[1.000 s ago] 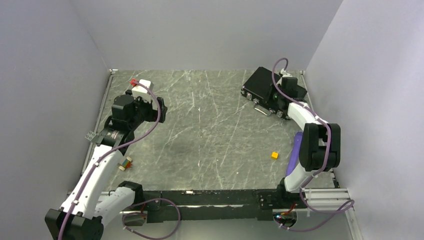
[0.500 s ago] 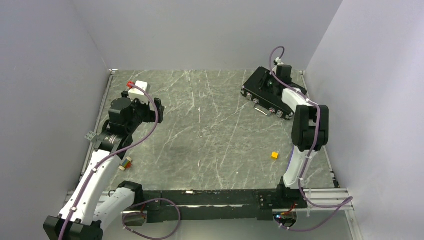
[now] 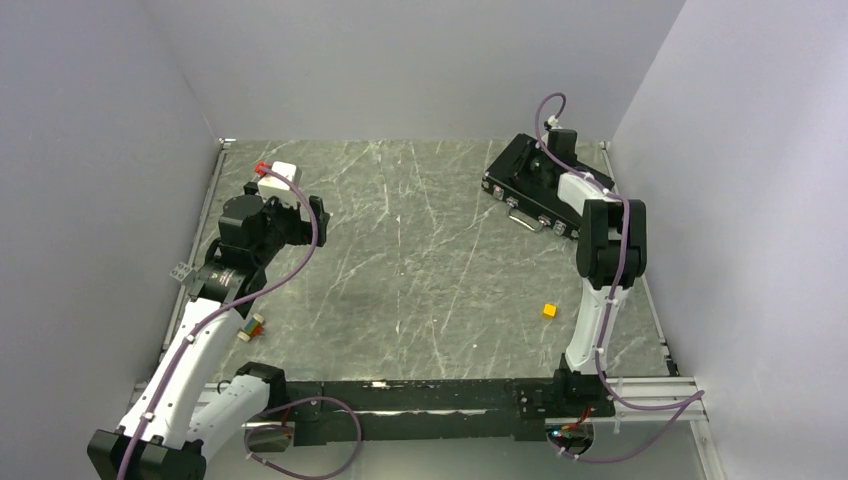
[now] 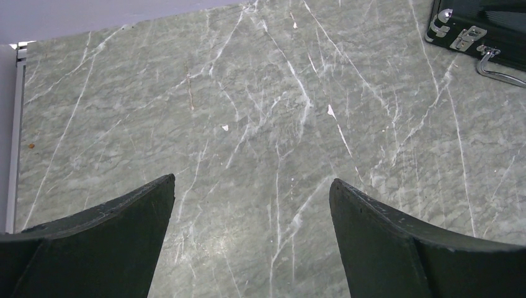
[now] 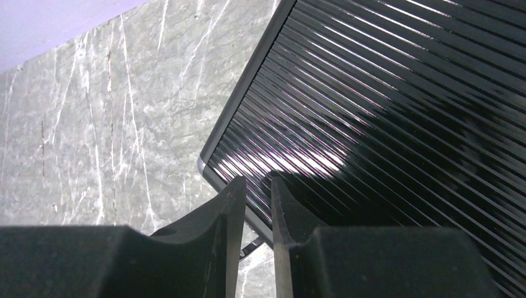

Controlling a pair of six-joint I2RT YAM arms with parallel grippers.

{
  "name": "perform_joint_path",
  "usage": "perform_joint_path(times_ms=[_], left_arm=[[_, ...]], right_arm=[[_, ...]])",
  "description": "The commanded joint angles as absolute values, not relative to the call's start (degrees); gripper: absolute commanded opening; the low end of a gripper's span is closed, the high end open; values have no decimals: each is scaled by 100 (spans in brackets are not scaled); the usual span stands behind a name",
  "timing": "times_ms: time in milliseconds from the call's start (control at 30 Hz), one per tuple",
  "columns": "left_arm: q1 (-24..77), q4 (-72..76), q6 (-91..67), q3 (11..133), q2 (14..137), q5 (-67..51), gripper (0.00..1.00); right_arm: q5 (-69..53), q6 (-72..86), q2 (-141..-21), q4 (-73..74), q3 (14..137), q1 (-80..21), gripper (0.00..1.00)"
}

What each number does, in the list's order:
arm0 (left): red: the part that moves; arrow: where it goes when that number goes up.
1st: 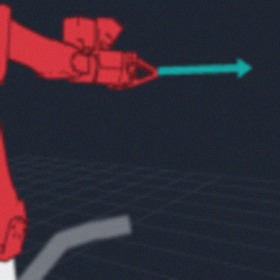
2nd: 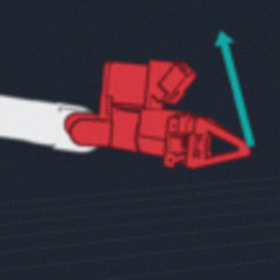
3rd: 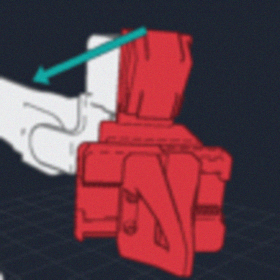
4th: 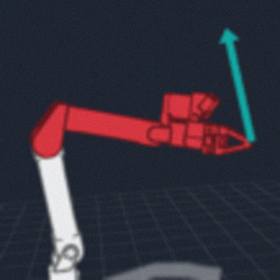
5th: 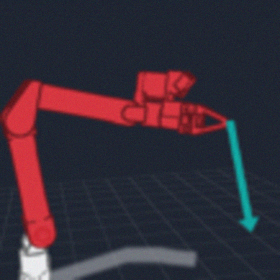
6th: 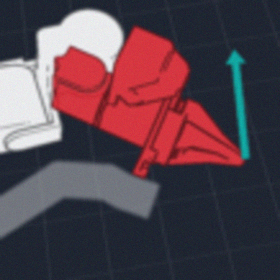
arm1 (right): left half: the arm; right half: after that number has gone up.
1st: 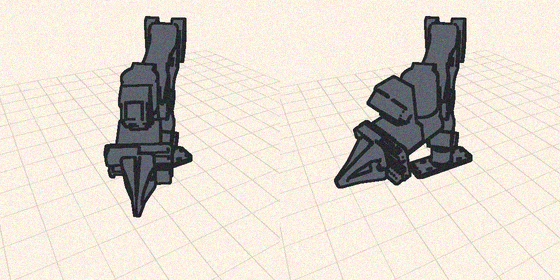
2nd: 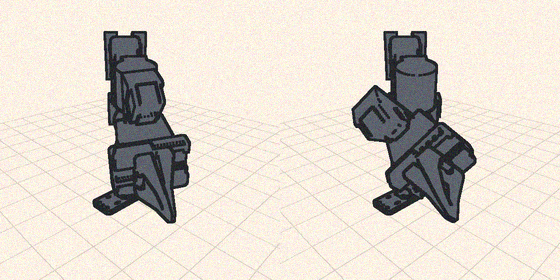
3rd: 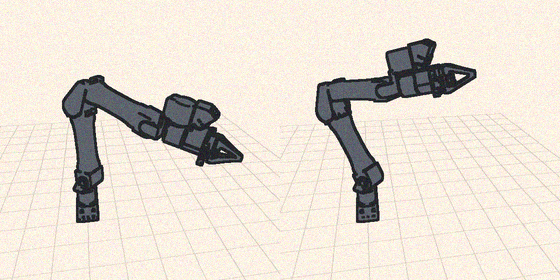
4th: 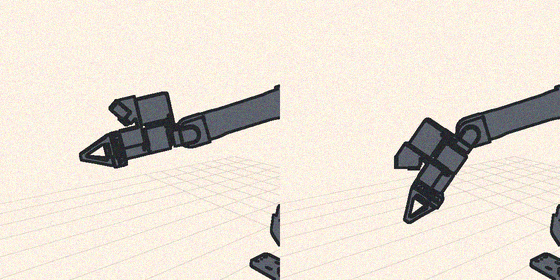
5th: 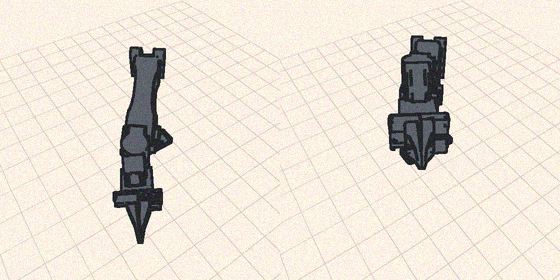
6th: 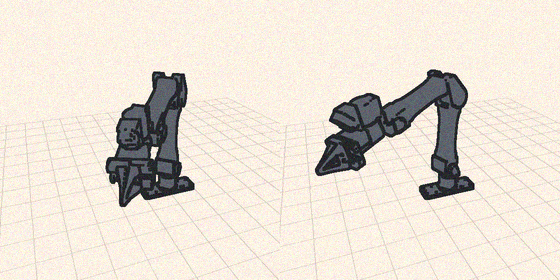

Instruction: Pack up texas hold em set

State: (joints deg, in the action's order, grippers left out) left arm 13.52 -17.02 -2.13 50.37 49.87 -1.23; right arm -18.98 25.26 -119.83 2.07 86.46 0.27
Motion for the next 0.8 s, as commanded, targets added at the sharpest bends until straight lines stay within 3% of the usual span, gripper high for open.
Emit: perform_joint_path(times_ms=[0, 400, 767], left_arm=[[1336, -1514, -177, 5080, 4961, -182, 98], [1336, -1509, -185, 5072, 4967, -194, 98], [1336, -1517, -185, 5071, 4940, -202, 98]], right_arm=[[-1887, 2708, -11910, -154, 8221, 35, 26], [-2531, 2938, -11474, -675, 7429, -225, 24], [-2367, 2973, -11446, -650, 7129, -336, 23]])
